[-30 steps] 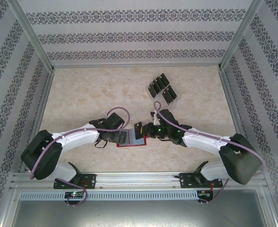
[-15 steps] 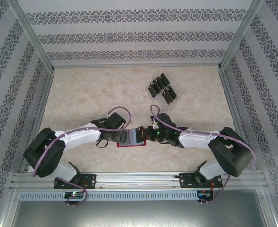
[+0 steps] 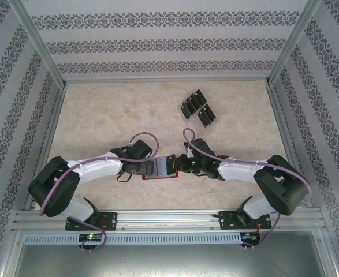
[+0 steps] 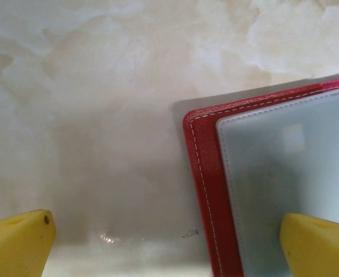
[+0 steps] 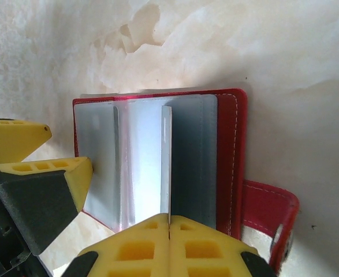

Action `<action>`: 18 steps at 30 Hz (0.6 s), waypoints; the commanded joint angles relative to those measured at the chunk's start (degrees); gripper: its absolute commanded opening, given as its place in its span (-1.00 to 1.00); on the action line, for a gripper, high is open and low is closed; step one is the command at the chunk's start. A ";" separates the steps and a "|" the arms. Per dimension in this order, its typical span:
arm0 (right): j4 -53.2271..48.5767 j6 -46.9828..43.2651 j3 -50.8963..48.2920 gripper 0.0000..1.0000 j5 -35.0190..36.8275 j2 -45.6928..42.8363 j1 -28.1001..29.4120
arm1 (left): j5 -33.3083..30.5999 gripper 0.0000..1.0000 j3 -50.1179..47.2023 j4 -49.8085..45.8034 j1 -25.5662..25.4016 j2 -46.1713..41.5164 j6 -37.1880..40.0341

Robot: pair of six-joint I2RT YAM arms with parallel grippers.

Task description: Put the credit cards into the card holder

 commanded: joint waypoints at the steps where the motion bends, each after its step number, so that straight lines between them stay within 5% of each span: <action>1: -0.53 -0.43 -0.63 -1.00 0.91 0.19 -0.42 | -2.78 1.00 -2.17 -2.71 -0.57 0.26 -0.89; 18: 8.03 1.24 1.92 -1.00 -3.74 -0.45 2.23 | -2.04 1.00 -3.18 -1.67 -0.57 0.07 -1.40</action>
